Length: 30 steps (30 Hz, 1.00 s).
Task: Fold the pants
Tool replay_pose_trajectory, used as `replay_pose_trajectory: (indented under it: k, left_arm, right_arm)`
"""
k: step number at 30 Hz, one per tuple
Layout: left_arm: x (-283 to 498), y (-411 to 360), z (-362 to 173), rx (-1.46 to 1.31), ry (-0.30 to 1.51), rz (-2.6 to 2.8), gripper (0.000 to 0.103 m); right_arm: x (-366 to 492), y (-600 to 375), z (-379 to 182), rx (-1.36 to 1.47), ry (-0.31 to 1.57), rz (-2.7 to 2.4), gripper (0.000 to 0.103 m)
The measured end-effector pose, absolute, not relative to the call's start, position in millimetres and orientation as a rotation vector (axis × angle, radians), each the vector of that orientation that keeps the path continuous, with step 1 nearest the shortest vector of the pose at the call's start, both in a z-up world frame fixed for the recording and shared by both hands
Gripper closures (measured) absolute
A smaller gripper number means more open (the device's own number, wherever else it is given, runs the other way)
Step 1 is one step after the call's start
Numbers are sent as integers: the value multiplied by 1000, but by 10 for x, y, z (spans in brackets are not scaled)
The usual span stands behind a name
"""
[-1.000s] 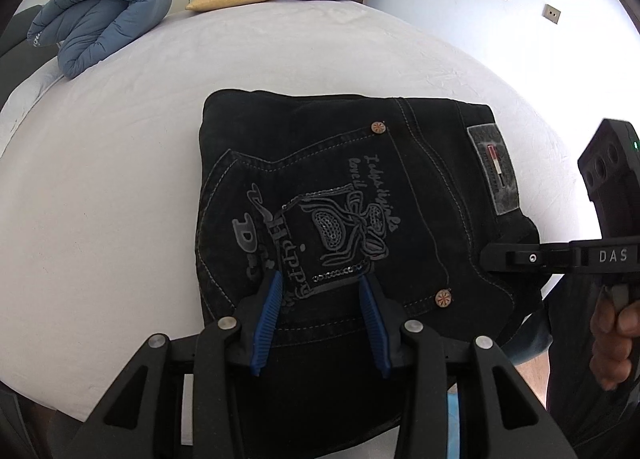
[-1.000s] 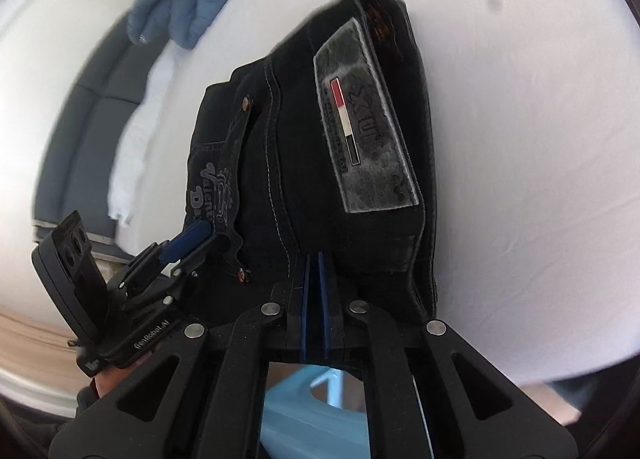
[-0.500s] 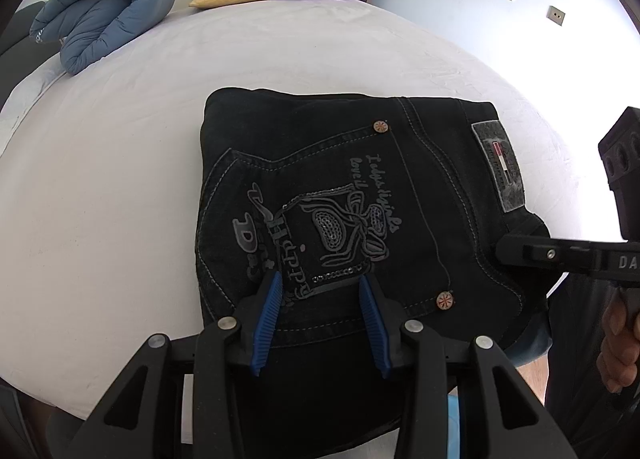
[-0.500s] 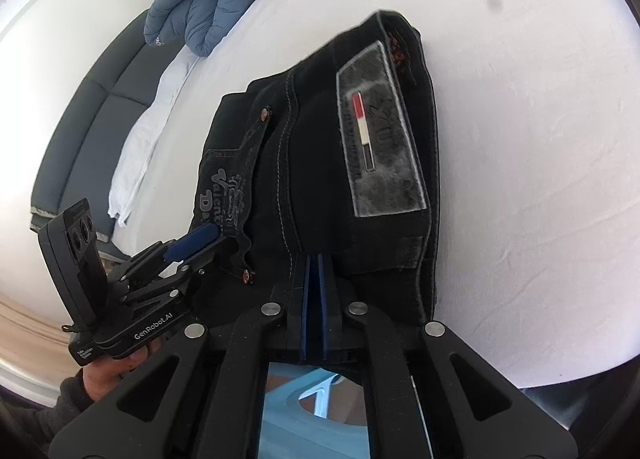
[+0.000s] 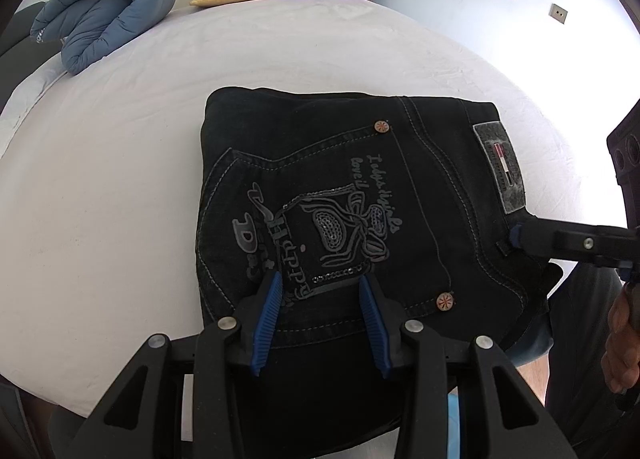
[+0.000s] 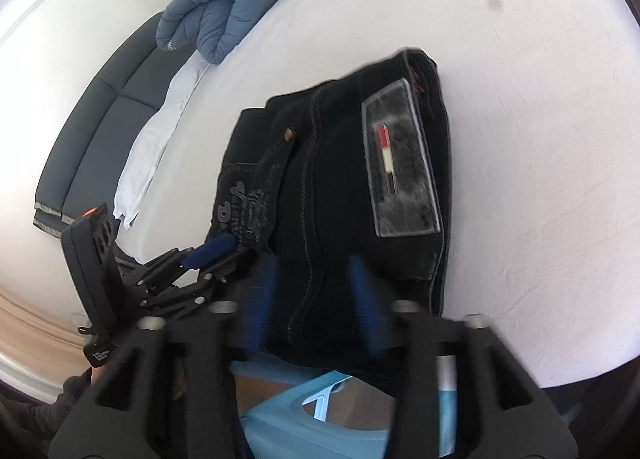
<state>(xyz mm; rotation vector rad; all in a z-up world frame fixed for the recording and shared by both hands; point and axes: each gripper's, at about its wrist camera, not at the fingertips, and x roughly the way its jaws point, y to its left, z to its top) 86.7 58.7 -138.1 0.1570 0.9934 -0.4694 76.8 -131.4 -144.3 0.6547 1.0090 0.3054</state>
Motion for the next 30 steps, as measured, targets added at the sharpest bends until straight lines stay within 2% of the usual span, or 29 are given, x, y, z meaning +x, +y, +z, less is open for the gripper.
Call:
replay_pose_trajectory:
  k: [5, 7, 8, 9, 10, 12, 13, 17, 18, 25, 30]
  left_arm:
    - [862, 614, -1314, 143, 1015, -476, 59]
    - [856, 676, -1260, 112, 1033, -490, 55]
    - [844, 700, -1229, 99, 1035, -502, 46]
    - [824, 730, -1174, 90, 1032, -512, 43]
    - [809, 755, -1117, 92, 1020, -506, 36]
    - [831, 815, -1005, 108, 984, -476, 17]
    - [860, 840, -973, 106, 972, -465, 16]
    - [1175, 992, -878, 55, 959, -418, 14]
    - [1288, 1007, -904, 50, 971, -423, 11]
    - [1640, 1091, -1448, -47, 1205, -466, 10]
    - [1623, 1082, -1542, -68, 1211, -509, 10]
  right_arm:
    - [731, -1493, -1404, 680, 982, 308, 50]
    - [709, -1688, -1422, 730, 966, 267, 50]
    - [696, -1778, -1438, 753, 965, 241, 50]
    - [671, -1871, -1435, 761, 964, 208, 50]
    - [647, -1962, -1422, 764, 959, 181, 50]
    - [606, -2123, -1356, 781, 931, 164, 50]
    - [612, -2177, -1317, 788, 916, 165, 50]
    - [805, -2227, -1239, 750, 913, 158, 50]
    - [883, -2200, -1249, 737, 928, 157, 50]
    - [1233, -1962, -1602, 741, 1111, 156, 50]
    - [1132, -1785, -1690, 790, 1109, 203, 49]
